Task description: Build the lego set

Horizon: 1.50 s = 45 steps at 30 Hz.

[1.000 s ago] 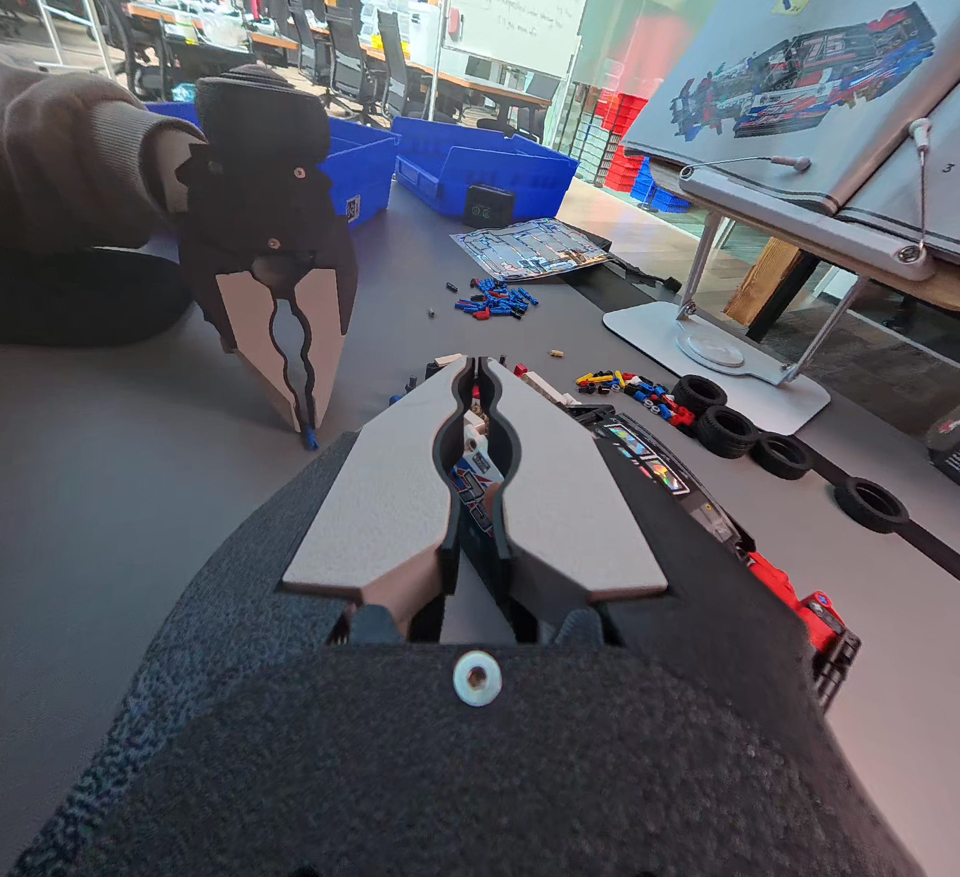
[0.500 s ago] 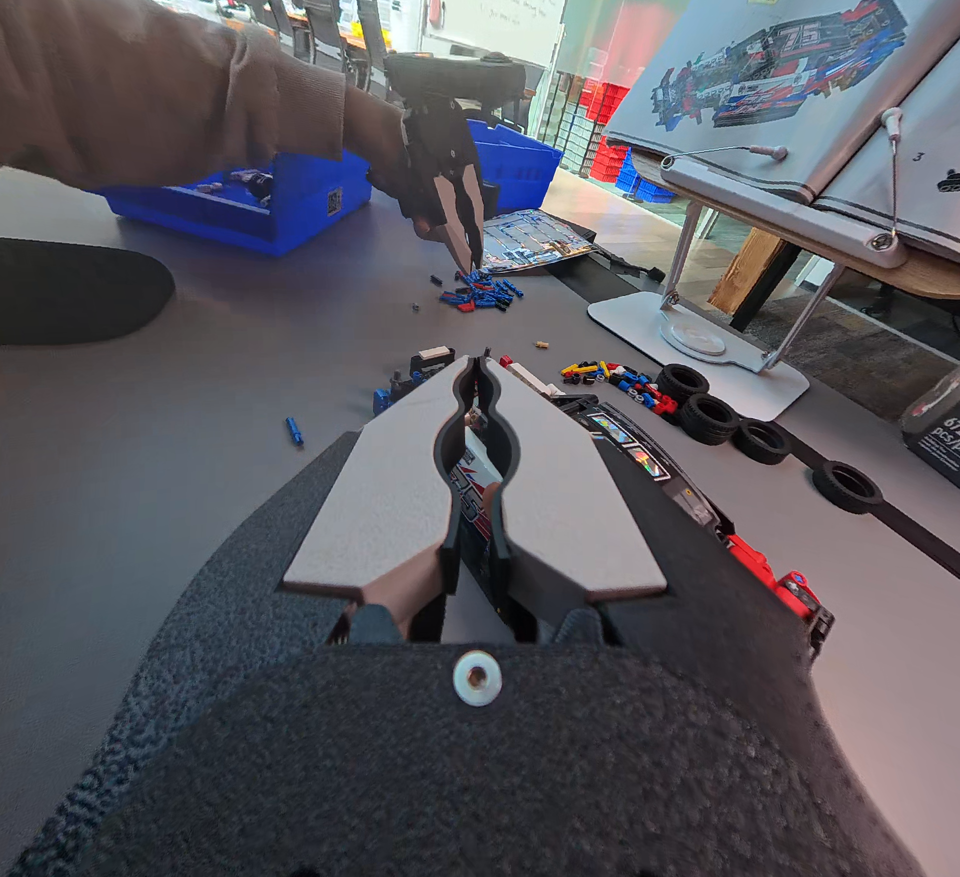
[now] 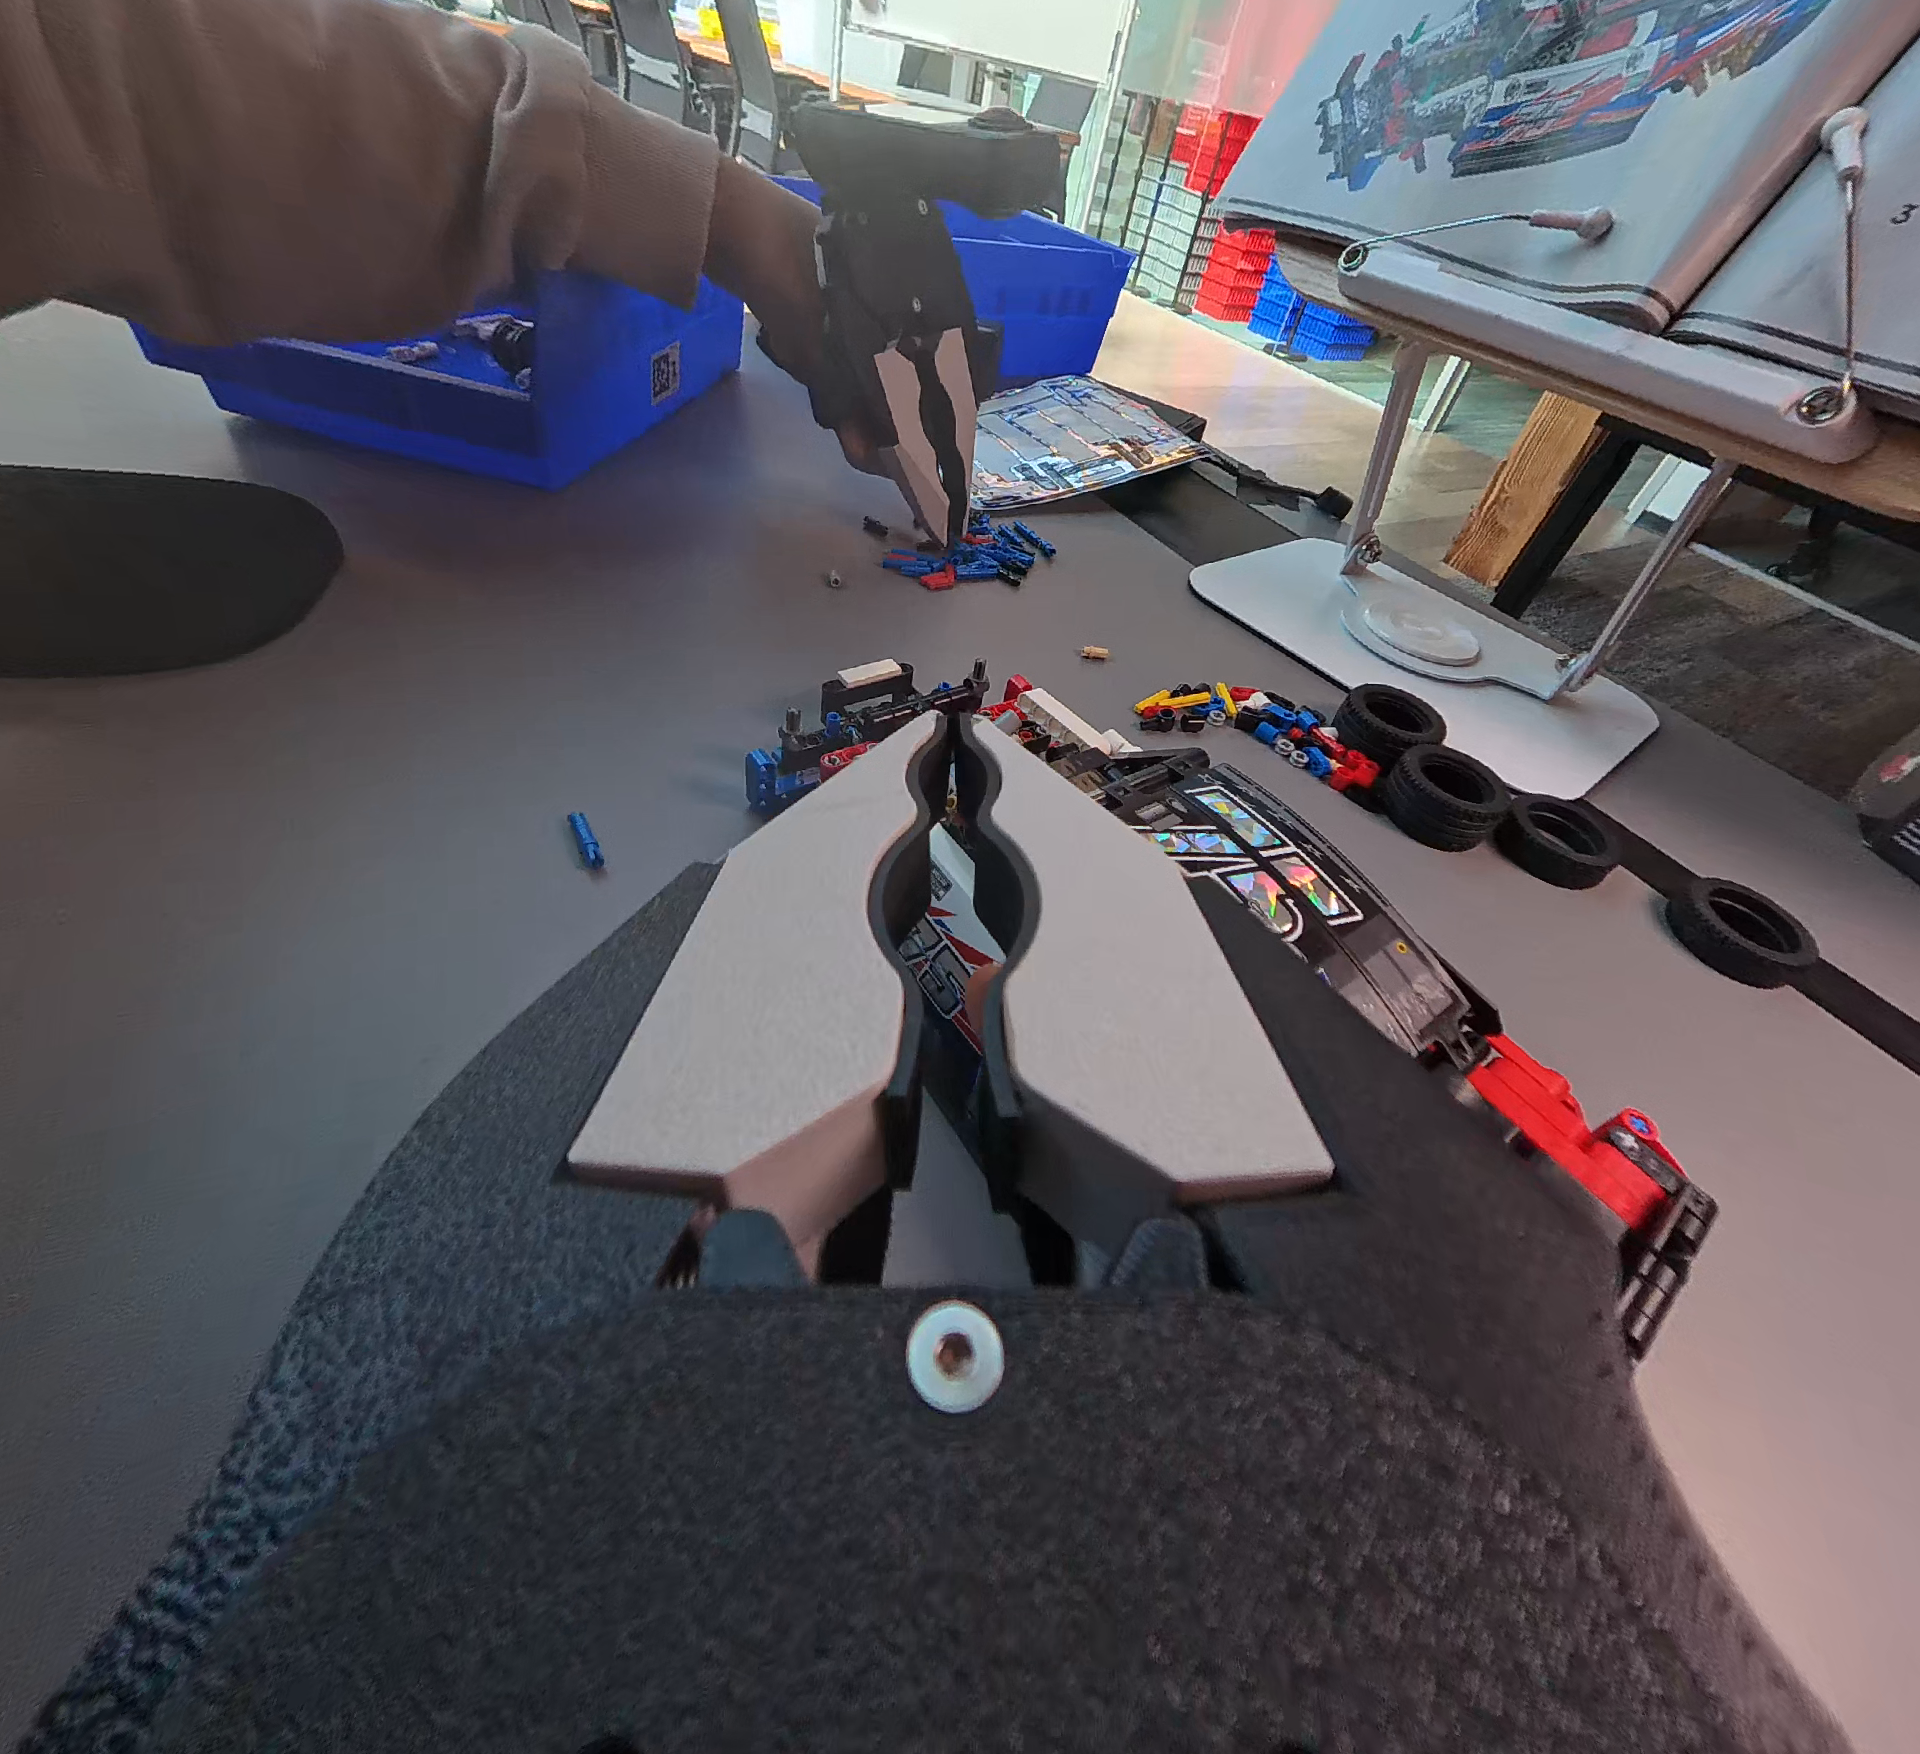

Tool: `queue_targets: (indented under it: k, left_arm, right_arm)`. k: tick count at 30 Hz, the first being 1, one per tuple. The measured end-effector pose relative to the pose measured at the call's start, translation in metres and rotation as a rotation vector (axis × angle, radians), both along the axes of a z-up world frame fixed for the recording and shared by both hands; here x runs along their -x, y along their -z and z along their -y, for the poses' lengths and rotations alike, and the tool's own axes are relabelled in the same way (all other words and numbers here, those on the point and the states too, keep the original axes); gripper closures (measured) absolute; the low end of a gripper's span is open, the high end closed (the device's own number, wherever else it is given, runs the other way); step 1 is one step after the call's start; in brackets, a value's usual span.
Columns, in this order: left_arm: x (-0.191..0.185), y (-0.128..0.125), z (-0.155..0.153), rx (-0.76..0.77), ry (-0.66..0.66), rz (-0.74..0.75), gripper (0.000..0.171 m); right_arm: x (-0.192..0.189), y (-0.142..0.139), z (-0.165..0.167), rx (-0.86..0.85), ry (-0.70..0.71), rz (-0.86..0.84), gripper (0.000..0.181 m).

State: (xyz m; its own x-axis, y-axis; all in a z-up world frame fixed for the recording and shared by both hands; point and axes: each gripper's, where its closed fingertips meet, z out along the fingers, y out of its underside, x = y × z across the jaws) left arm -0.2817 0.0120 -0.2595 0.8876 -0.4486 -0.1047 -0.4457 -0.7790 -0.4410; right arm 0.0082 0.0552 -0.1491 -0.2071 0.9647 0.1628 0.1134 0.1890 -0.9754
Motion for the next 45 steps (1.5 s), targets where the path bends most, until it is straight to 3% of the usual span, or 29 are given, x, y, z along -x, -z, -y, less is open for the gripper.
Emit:
queue_targets:
  k: [5,10,13,15,18,22,28,32,35,40,45]
  left_arm:
    - [-0.001,-0.002,0.002,-0.003,0.016,-0.033,0.169]
    - [-0.029,-0.034,0.005,-0.068,0.037,0.042,0.168]
    - [-0.095,-0.057,0.019,-0.108,0.162,0.147,0.168]
    - [-0.151,-0.057,0.037,-0.102,0.289,0.198,0.169]
    - [-0.22,-0.04,0.059,-0.09,0.405,0.264,0.168]
    - [-0.258,-0.009,0.067,-0.082,0.455,0.234,0.168]
    - [-0.256,-0.001,0.058,-0.096,0.43,0.183,0.164]
    - [-0.233,-0.035,0.03,-0.243,0.3,0.25,0.156]
    - [-0.208,-0.058,0.001,-0.373,0.17,0.312,0.133]
    - [-0.182,-0.041,-0.024,-0.378,0.106,0.303,0.101]
    - [-0.181,-0.021,-0.028,-0.333,0.111,0.269,0.106]
  right_arm:
    - [0.0,0.0,0.0,-0.004,0.001,0.0,0.181]
    - [-0.001,-0.002,0.0,-0.009,0.005,-0.005,0.181]
    - [-0.001,-0.003,-0.002,-0.016,0.01,-0.005,0.181]
    - [-0.001,-0.003,-0.003,-0.018,0.016,-0.001,0.181]
    - [-0.001,-0.001,-0.005,-0.028,0.032,0.012,0.181]
    - [0.001,0.002,-0.004,-0.043,0.041,0.024,0.181]
    - [0.002,0.008,-0.009,-0.062,0.067,0.051,0.181]
    - [-0.002,0.019,-0.024,-0.117,0.13,0.142,0.181]
    - [-0.012,0.028,-0.043,-0.163,0.204,0.262,0.178]
    - [-0.04,0.038,-0.07,-0.097,0.269,0.417,0.156]
    - [-0.06,0.054,-0.087,-0.103,0.33,0.541,0.134]
